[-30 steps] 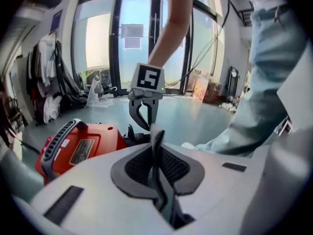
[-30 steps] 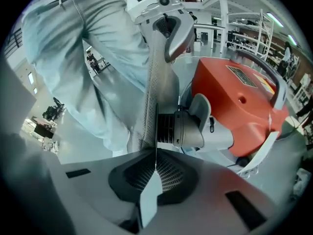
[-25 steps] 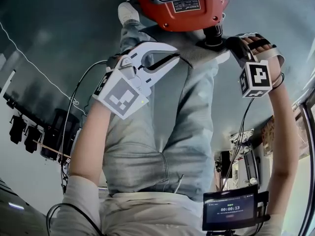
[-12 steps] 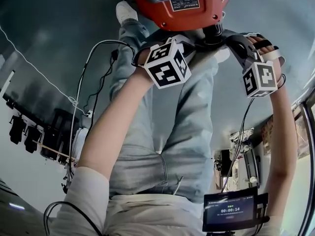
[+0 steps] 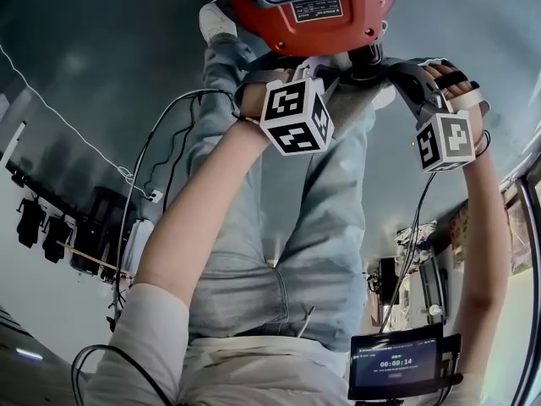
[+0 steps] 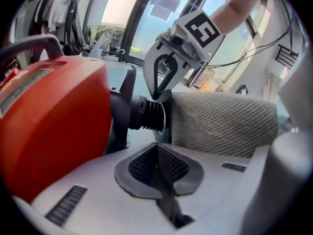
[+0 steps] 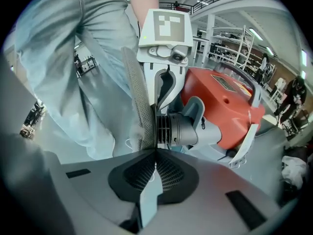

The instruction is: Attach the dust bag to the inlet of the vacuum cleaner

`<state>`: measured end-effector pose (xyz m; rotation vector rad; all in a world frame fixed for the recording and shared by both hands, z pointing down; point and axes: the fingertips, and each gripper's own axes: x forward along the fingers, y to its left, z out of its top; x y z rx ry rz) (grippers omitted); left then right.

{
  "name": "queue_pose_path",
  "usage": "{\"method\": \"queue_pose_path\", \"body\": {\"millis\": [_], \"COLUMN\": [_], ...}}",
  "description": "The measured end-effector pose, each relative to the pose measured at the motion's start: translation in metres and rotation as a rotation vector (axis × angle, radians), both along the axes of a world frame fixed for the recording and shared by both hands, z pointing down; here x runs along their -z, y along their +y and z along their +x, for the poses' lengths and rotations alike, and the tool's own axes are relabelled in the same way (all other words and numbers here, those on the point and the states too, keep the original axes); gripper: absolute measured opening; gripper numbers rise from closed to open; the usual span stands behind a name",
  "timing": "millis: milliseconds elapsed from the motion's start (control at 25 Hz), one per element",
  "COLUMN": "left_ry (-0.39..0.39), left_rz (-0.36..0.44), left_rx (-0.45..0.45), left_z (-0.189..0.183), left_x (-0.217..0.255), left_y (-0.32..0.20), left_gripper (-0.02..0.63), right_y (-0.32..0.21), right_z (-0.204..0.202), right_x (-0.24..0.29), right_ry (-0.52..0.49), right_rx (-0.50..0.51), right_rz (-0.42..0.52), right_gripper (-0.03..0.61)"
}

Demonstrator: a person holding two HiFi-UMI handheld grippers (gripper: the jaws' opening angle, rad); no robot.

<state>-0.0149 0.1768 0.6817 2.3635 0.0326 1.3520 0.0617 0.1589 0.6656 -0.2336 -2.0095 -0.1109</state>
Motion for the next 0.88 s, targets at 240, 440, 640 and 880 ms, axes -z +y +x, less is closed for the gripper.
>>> {"method": "queue_pose_path", "body": {"millis": [240, 440, 640, 880], "left_ry": [0.054, 0.048, 0.08, 0.047], "left_rz": [-0.112, -0.105, -0.11, 0.065], "left_rx": [-0.032, -0.113, -0.148, -0.08], "left_z": [-0.003, -0.006, 0.015, 0.016], "left_x": [0.011, 0.006, 0.0, -0.003], "left_y": [0.007, 0.016, 0.019, 0.005], "left_gripper": [0.009, 0.04, 0.04, 0.018], "right_y": [-0.003, -0.002, -0.007, 0.001], "right_z": [-0.003, -0.003, -0.002, 0.006], "right_x": [-0.001, 0.0, 0.001, 0.005], "right_ry": [0.003, -0.006, -0.004, 0.008], "right_rx": [-0.034, -0.028, -0.035, -0.04], "right_rz": [-0.012, -0.012, 0.004, 0.012], "right_gripper": [0.012, 0.012, 0.014, 0.012]}}
